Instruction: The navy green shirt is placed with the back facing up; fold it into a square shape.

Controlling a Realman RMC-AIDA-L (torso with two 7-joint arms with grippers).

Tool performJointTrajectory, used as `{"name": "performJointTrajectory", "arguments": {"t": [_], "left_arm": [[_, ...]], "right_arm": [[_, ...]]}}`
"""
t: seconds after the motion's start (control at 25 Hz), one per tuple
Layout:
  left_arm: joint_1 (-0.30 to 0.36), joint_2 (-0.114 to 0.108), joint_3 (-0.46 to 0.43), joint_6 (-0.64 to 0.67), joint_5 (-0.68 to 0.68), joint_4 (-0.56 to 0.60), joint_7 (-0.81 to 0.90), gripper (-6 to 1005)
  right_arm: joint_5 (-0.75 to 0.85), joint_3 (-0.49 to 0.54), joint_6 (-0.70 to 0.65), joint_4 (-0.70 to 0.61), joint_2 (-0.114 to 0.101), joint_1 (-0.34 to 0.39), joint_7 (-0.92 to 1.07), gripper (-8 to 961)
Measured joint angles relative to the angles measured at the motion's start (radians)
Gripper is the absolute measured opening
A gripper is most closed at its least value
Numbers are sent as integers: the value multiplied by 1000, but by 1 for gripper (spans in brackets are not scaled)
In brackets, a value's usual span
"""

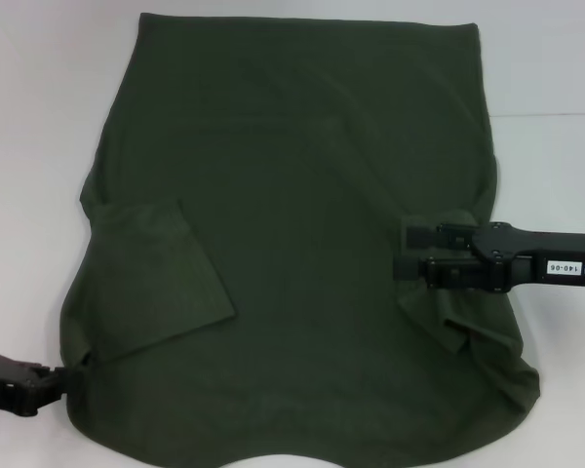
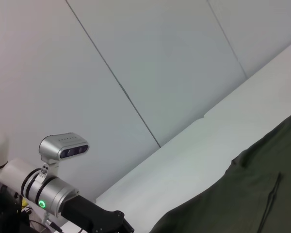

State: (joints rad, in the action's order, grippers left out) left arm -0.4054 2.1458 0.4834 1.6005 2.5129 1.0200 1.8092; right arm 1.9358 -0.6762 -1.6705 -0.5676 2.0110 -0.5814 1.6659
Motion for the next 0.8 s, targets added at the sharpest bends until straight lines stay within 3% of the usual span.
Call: {"name": "performJointTrajectory", "arguments": {"t": [0.6,0.8], "left_arm": [[-8,-14,2,14,12,-6,67,64],[-8,-12,-2,-6,17,-4,73,137]], "right_arm": [[0,1,0,0,-3,0,-3,917],[0,1,0,0,-3,0,-3,914]]}}
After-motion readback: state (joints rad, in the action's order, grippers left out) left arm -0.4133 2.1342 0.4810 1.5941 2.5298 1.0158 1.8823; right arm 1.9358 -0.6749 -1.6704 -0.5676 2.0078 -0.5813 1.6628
